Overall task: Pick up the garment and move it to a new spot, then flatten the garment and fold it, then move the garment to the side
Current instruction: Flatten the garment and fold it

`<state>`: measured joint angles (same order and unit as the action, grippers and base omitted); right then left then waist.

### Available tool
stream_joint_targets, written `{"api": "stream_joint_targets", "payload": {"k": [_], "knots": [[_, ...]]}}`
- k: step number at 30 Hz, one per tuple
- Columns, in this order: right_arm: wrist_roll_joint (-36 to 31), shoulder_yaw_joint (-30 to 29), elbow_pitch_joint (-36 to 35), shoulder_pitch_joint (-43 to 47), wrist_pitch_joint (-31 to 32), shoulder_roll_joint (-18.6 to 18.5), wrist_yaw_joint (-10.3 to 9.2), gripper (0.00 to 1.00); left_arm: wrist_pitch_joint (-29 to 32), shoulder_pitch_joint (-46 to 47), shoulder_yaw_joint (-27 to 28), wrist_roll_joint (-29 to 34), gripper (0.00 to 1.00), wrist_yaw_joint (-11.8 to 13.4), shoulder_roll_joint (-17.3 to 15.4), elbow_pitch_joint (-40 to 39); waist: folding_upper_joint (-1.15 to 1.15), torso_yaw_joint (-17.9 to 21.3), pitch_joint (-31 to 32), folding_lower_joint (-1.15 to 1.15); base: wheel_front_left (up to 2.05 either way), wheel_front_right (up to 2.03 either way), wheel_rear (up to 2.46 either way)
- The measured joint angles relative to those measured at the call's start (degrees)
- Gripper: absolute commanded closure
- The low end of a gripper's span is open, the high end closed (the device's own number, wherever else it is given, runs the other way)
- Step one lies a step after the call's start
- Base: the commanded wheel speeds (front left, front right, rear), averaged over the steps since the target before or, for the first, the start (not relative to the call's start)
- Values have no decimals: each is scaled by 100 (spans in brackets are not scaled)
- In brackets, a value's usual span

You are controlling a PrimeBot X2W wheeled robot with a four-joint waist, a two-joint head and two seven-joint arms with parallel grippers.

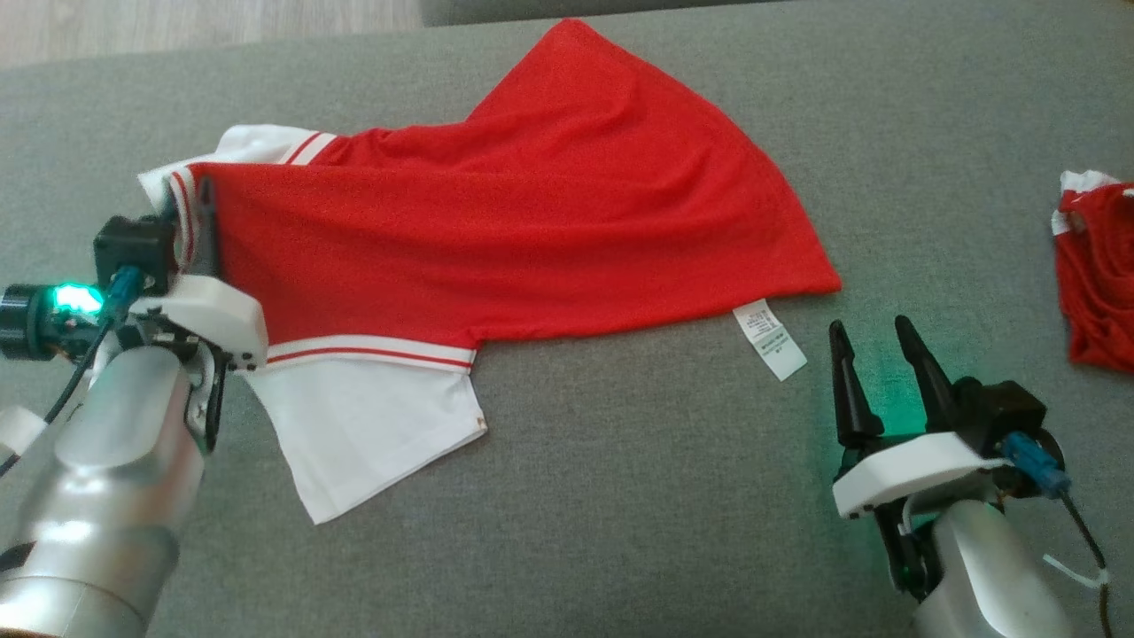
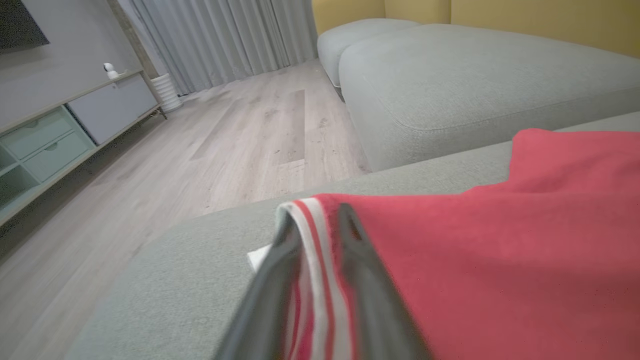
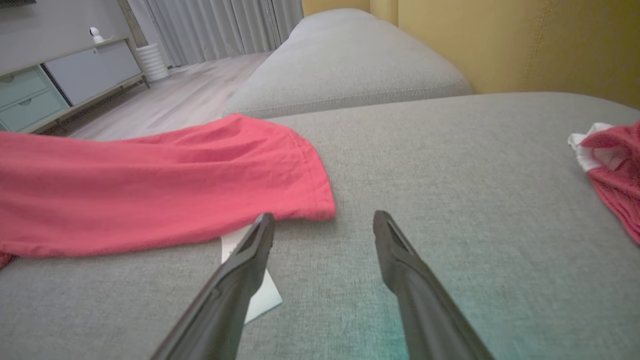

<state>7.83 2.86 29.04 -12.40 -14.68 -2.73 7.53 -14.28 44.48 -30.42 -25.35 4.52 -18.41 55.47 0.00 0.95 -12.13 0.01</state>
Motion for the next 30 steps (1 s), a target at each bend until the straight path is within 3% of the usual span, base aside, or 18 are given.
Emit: {"api": "stream_joint_targets", "payload": {"k": [3, 7, 15, 23, 30], "knots": [[73, 0, -118, 0, 0, 0, 0, 0, -1, -107, 168, 20, 0, 243, 4, -164, 0, 0, 95, -1, 0, 0, 0], [136, 2, -210, 14, 0, 0, 0, 0, -11, -693, 299, 32, 0, 388, 36, -294, 0, -10, 330, -1, 0, 0, 0], [227, 27, -261, 308, 0, 0, 0, 0, -18, -2301, 711, 304, 0, 550, 283, -1796, 0, -46, 879, -2, 0, 0, 0], [227, 92, -211, 492, 0, 0, 0, 0, -18, -3804, 1114, 711, 0, 556, 662, -2673, 0, -95, 1219, -2, 0, 0, 0], [270, 140, -175, 531, 0, 0, 0, 0, -18, -4412, 1617, 980, 0, 438, 1015, -3058, 0, -137, 1295, -2, 0, 0, 0]]}}
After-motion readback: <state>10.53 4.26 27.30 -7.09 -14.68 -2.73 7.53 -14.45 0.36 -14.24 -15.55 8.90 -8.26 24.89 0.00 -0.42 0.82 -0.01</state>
